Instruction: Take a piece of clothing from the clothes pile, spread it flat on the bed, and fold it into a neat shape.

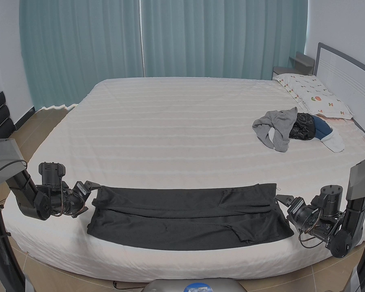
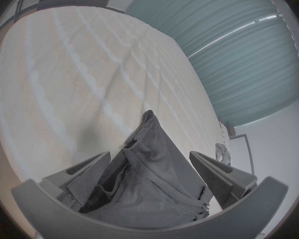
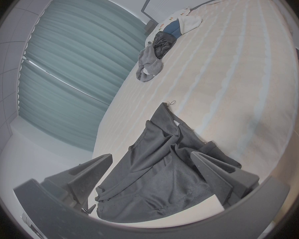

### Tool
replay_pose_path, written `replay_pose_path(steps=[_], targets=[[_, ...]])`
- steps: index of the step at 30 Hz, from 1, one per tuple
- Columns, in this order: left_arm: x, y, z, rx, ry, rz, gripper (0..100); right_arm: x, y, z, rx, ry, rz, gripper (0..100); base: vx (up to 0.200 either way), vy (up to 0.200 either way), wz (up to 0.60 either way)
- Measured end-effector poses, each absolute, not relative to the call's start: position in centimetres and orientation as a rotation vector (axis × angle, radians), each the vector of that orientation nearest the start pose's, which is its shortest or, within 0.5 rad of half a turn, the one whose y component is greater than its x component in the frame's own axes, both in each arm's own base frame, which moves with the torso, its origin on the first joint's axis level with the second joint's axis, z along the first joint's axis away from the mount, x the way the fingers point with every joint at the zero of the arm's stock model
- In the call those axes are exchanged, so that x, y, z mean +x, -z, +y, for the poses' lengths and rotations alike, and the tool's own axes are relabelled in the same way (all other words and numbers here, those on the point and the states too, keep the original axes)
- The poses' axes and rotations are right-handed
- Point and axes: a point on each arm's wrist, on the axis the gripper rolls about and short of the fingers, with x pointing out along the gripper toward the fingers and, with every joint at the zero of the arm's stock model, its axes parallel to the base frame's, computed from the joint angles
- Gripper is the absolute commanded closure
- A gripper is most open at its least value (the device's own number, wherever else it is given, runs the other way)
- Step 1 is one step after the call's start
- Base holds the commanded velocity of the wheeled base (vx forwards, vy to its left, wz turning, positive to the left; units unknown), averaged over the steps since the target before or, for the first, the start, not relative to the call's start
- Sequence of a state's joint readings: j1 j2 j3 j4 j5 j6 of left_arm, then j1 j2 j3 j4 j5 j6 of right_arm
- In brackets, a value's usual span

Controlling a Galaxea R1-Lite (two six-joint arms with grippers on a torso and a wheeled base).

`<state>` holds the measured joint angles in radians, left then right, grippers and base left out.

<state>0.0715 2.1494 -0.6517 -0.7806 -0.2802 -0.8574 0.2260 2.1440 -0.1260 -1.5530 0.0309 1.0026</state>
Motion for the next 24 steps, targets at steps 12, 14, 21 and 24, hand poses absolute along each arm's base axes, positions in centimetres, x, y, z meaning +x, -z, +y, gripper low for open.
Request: replay_pose_path(steps=[12, 14, 21, 24], targets=[[32.8, -1.3, 1.6, -0.931, -0.115, 0.767, 0, 23.6, 0.2, 4.8, 0.841, -0.076, 0.673, 0, 0.000, 0.000, 0.00], [32.7, -1.2, 1.6, -0.931, -0.114, 0.769, 0, 23.7, 0.5, 4.3, 0.832, -0.099, 0.695, 0, 0.000, 0.000, 0.00], [32.7, -1.1, 1.6, -0.932, -0.116, 0.776, 0, 23.5, 1.1, 3.8, 0.828, -0.149, 0.742, 0, 0.000, 0.000, 0.00], [32.7, -1.1, 1.6, -0.933, -0.115, 0.778, 0, 23.5, 1.3, 3.8, 0.823, -0.150, 0.752, 0, 0.000, 0.000, 0.00]])
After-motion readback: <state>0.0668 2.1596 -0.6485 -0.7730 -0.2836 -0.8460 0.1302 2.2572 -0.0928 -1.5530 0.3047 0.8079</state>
